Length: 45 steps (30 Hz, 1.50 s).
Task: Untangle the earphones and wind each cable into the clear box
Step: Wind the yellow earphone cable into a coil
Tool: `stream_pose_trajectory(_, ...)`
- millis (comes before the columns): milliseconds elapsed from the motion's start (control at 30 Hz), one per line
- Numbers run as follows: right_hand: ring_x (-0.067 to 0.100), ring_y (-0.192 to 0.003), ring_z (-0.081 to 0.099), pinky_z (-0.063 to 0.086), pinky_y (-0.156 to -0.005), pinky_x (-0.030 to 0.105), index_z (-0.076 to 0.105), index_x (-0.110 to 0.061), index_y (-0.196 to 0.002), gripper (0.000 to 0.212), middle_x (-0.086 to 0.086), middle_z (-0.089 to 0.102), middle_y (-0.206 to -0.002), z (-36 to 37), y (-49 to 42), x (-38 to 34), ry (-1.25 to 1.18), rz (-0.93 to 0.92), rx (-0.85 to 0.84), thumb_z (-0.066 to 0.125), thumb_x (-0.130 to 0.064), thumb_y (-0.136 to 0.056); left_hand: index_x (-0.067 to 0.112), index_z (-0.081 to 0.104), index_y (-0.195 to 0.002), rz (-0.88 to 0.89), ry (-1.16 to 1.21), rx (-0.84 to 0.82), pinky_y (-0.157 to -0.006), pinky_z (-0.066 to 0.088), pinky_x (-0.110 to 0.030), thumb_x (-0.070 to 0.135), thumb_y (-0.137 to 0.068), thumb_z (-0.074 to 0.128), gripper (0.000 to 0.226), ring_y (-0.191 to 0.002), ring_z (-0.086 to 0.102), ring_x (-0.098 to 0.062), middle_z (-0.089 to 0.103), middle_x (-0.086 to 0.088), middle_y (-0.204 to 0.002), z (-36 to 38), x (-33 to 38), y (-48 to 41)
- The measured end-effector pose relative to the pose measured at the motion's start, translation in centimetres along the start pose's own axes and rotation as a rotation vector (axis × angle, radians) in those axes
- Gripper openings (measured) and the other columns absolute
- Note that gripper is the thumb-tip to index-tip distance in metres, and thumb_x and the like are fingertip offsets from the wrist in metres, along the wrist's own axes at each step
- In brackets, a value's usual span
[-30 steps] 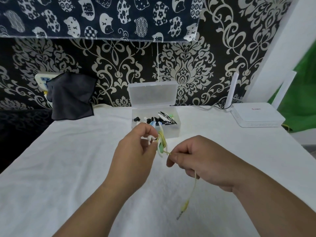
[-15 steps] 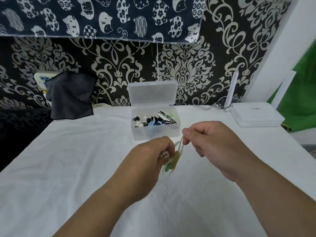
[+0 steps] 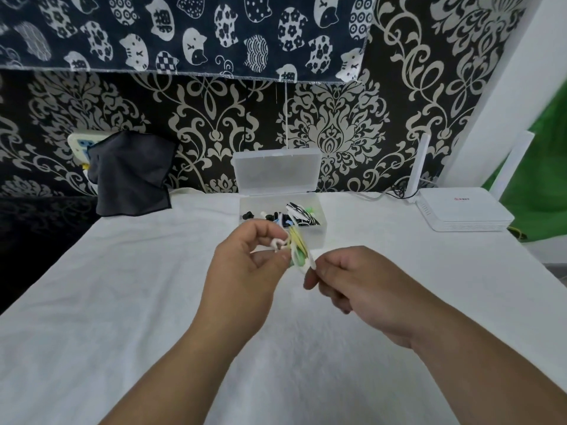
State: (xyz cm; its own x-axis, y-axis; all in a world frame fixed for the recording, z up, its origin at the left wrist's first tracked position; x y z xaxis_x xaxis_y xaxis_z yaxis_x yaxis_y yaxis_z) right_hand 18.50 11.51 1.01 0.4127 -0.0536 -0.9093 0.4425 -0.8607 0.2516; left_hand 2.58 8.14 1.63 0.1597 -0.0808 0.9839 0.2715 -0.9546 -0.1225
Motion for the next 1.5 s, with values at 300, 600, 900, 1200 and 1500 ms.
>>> stream_pose_trajectory(300, 0.015, -0.056, 0.041, 0.038, -0.062, 0.030, 0.075, -0.014, -0.090, 0.024, -0.002, 0.047, -0.057, 0.4, 0.7, -1.3, 0.058, -0.001, -0.048, 0.054, -0.018, -0.101, 0.032, 0.060, -0.084, 0.080, -0.315, 0.071, -0.049, 0.042, -0.016, 0.009, -0.089, 0.065, 0.024, -0.065, 0.061, -0.005, 0.060, 0.022, -0.087, -0.5, -0.2, -0.1)
stream_pose_trajectory(600, 0.017, -0.046, 0.062, 0.045, -0.052, 0.029, 0.066, -0.005, -0.069, 0.039, 0.009, 0.065, -0.059, -0.5, 0.5, -1.4, 0.356, -0.077, 0.213, 0.062, -0.035, -0.094, 0.034, 0.048, -0.085, 0.375, -0.796, -0.159, -0.063, 0.041, -0.018, 0.009, -0.085, 0.058, 0.027, -0.077, 0.051, -0.007, 0.054, 0.013, -0.078, 0.9, 0.5, 0.8)
stream_pose_trajectory(900, 0.005, -0.046, 0.064, 0.045, -0.049, 0.014, 0.068, -0.020, -0.060, 0.026, -0.008, 0.066, -0.052, 0.0, 1.0, -1.8, 0.264, -0.293, 0.447, 0.081, -0.035, -0.078, 0.029, 0.051, -0.090, 0.315, -0.596, -0.116, -0.061, 0.046, -0.020, 0.011, -0.083, 0.064, 0.023, -0.075, 0.056, -0.010, 0.061, 0.010, -0.075, 1.1, 0.8, 1.3)
stream_pose_trajectory(1200, 0.004, -0.067, 0.071, 0.058, -0.067, 0.023, 0.078, -0.020, -0.085, 0.011, -0.011, 0.073, -0.070, 0.4, 0.9, -1.4, 0.164, -0.421, 0.389, 0.075, -0.010, -0.084, 0.027, 0.071, -0.089, 0.149, -0.192, -0.083, -0.065, 0.051, -0.018, -0.003, -0.079, 0.069, 0.032, -0.071, 0.063, -0.005, 0.063, 0.011, -0.078, 0.6, 1.0, 0.8)
stream_pose_trajectory(1500, 0.012, -0.060, 0.066, 0.055, -0.060, 0.030, 0.074, -0.019, -0.077, 0.010, -0.010, 0.069, -0.065, 0.1, 0.8, -1.5, 0.115, -0.497, 0.421, 0.078, -0.012, -0.083, 0.014, 0.073, -0.089, 0.194, -0.060, -0.098, -0.061, 0.048, -0.012, -0.002, -0.087, 0.068, 0.017, -0.069, 0.063, -0.005, 0.068, -0.001, -0.078, 0.4, 1.6, 0.7)
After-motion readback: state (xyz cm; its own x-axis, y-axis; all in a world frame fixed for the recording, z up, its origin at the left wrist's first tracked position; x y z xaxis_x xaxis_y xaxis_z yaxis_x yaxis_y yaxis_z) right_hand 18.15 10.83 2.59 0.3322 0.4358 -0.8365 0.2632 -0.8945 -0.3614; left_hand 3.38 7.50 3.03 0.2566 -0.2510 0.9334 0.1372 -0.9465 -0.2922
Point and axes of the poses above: each hand's wrist, its own y-axis away from the middle knuckle, its own z-axis out of the palm, x = y × z, the point moved 3 cm from there along -y, towards the middle knuckle
